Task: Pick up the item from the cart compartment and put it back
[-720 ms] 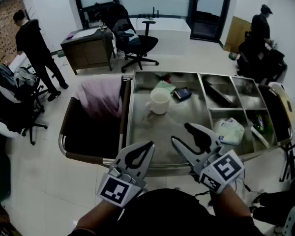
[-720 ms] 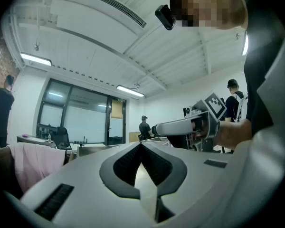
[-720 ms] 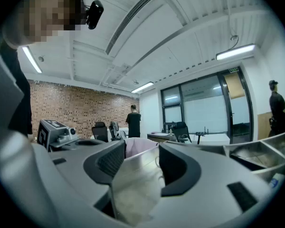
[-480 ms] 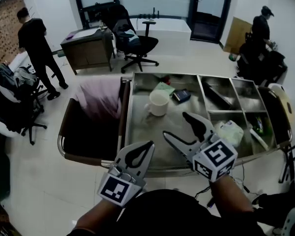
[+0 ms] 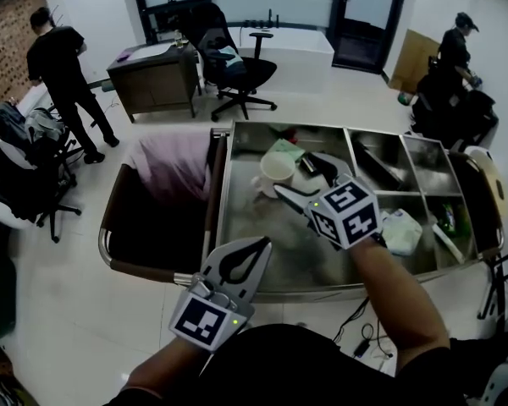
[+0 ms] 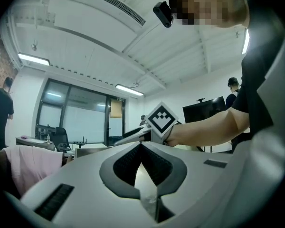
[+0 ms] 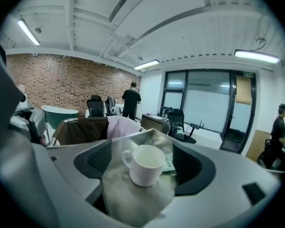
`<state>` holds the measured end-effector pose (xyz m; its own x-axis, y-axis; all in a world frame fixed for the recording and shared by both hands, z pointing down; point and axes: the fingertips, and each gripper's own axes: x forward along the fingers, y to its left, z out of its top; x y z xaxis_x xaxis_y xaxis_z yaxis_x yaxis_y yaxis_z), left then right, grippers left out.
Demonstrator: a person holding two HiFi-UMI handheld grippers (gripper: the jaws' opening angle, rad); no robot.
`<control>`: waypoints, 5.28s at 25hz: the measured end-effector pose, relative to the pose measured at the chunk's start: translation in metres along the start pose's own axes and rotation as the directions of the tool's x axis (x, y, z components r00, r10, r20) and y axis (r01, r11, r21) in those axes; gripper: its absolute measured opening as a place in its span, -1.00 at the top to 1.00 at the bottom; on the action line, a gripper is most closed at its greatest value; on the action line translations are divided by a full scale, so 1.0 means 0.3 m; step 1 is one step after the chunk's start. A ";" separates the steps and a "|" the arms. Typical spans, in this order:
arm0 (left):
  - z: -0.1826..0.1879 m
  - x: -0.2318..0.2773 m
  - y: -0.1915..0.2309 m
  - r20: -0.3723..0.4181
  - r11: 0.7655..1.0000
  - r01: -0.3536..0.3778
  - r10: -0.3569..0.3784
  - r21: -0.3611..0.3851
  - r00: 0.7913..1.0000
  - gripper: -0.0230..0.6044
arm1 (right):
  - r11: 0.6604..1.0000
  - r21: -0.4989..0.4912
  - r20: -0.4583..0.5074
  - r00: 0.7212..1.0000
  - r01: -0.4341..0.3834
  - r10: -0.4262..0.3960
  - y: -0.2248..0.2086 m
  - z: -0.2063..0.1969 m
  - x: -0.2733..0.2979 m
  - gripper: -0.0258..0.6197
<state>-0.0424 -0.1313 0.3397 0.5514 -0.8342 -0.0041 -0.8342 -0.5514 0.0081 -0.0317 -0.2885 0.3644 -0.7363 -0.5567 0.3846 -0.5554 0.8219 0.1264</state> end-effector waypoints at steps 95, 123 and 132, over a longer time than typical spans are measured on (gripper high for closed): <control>0.008 -0.039 -0.135 0.013 0.999 0.029 -0.029 -0.017 0.999 0.92 | 0.984 0.172 0.086 0.995 0.045 -0.060 0.269 -0.247 -0.638 -0.53; 0.009 -0.034 -0.139 0.014 1.000 0.029 -0.029 0.007 0.999 0.93 | 0.983 0.180 0.095 0.994 0.037 -0.055 0.263 -0.244 -0.640 -0.53; 0.000 -0.037 -0.125 0.016 1.000 0.015 -0.015 0.009 1.000 0.93 | 0.982 0.184 0.119 0.991 0.034 -0.056 0.242 -0.209 -0.638 -0.53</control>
<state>-0.0171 -0.1013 0.3395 0.5638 -0.8257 -0.0198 -0.8258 -0.5639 -0.0012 0.0930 -0.1146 0.3572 -0.7446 -0.6122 0.2658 -0.6413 0.7667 -0.0307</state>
